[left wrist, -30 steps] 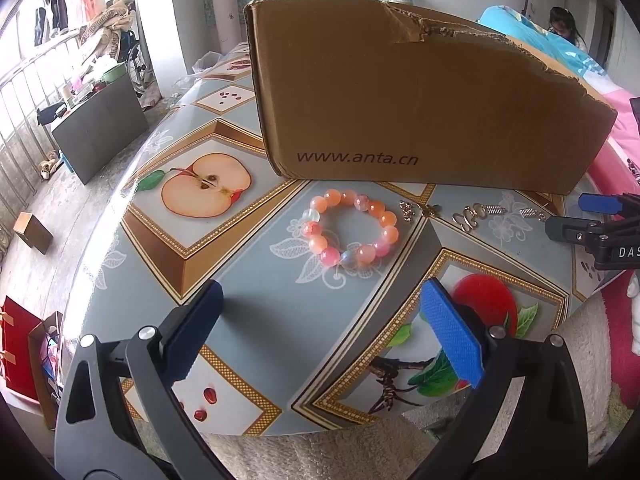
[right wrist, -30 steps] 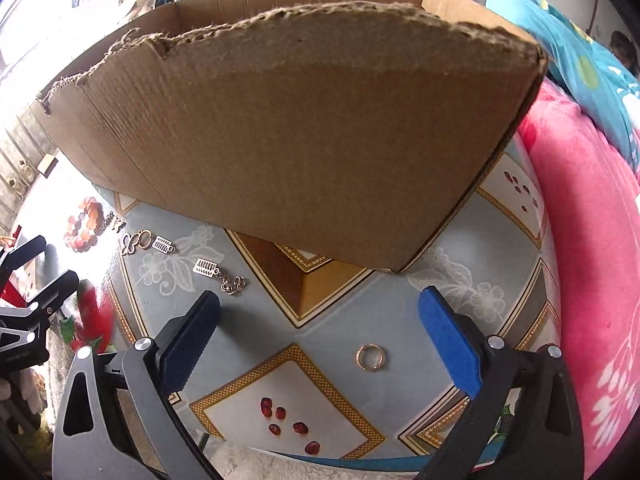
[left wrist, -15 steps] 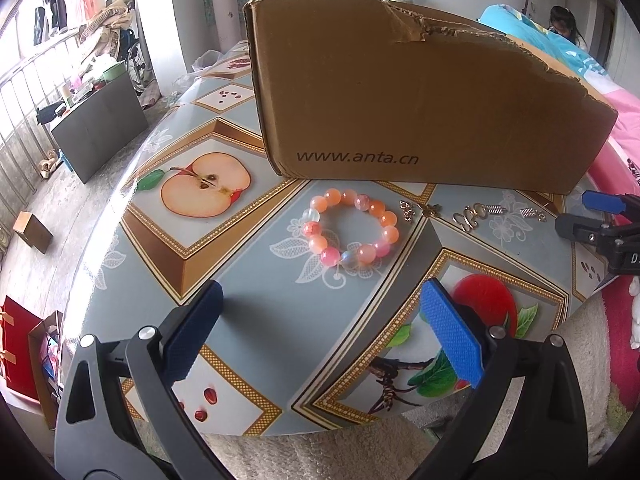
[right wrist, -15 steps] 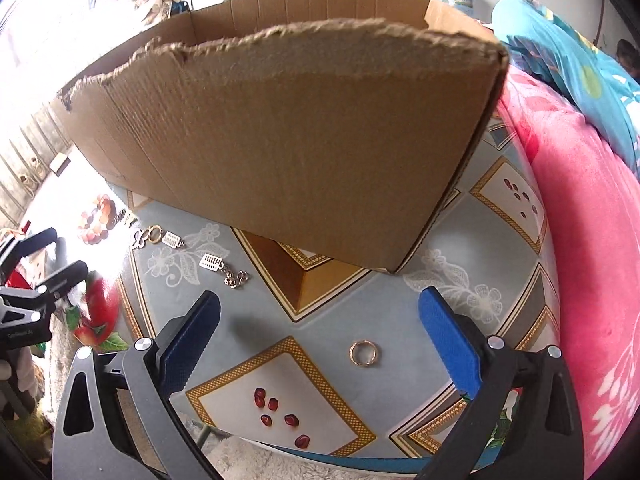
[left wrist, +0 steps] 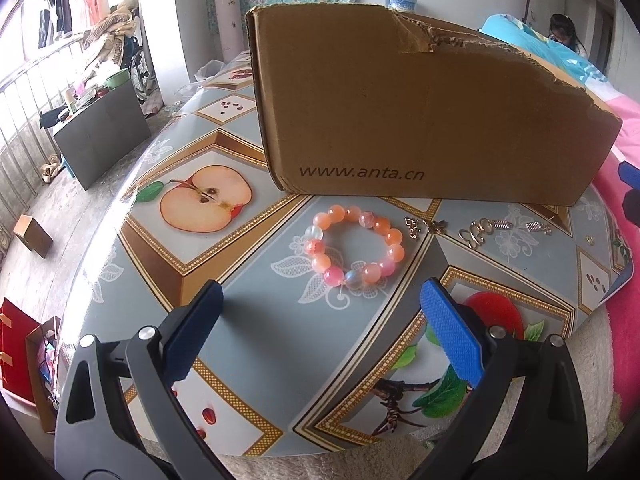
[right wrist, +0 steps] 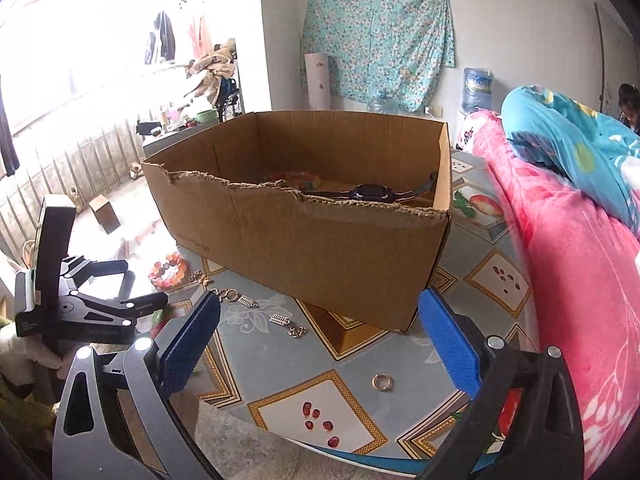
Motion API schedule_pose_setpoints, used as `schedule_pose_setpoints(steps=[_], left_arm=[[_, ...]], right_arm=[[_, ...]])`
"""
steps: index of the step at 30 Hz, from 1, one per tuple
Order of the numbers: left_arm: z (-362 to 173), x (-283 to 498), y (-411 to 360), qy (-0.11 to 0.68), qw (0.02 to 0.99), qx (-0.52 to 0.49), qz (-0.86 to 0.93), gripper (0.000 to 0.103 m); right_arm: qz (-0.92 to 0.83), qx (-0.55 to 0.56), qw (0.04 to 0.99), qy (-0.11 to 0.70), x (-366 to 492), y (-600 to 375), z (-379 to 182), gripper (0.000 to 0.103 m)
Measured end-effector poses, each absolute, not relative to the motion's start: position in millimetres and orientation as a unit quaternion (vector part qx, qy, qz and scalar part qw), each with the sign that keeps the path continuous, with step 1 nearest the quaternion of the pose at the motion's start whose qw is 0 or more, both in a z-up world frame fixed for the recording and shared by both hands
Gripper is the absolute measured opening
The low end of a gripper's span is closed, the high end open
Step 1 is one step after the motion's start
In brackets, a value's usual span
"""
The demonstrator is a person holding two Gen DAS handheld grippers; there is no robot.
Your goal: Organize jewelry
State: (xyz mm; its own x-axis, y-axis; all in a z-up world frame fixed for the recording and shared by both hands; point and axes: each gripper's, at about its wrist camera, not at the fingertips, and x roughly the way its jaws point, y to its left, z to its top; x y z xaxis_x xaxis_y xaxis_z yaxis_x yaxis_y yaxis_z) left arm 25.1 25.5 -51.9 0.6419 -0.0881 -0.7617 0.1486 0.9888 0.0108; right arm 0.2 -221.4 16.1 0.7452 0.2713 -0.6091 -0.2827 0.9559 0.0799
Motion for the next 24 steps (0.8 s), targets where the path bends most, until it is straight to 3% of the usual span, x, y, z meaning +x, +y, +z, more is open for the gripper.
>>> schedule_pose_setpoints(steps=[6, 12, 19, 24], left_arm=[[-52.2, 26.3, 25.5, 0.415, 0.907, 0.034, -0.061, 0.096], [-50.9, 30.1, 28.5, 0.433, 0.896, 0.047, -0.086, 0.096], [-53.8, 20.9, 26.3, 0.412, 0.909, 0.031, -0.056, 0.096], [-52.2, 24.2, 27.6, 0.429, 0.898, 0.045, -0.079, 0.096]], right_arm=[[0.146, -0.038, 0.934, 0.323, -2.1, -203.2, 27.4, 0.097], [0.136, 0.008, 0.942, 0.308, -7.0, -204.4, 26.9, 0.097], [0.137, -0.068, 0.935, 0.319, -8.6, -200.3, 32.8, 0.097], [0.094, 0.002, 0.947, 0.307, -11.9, -218.5, 15.0, 0.097]])
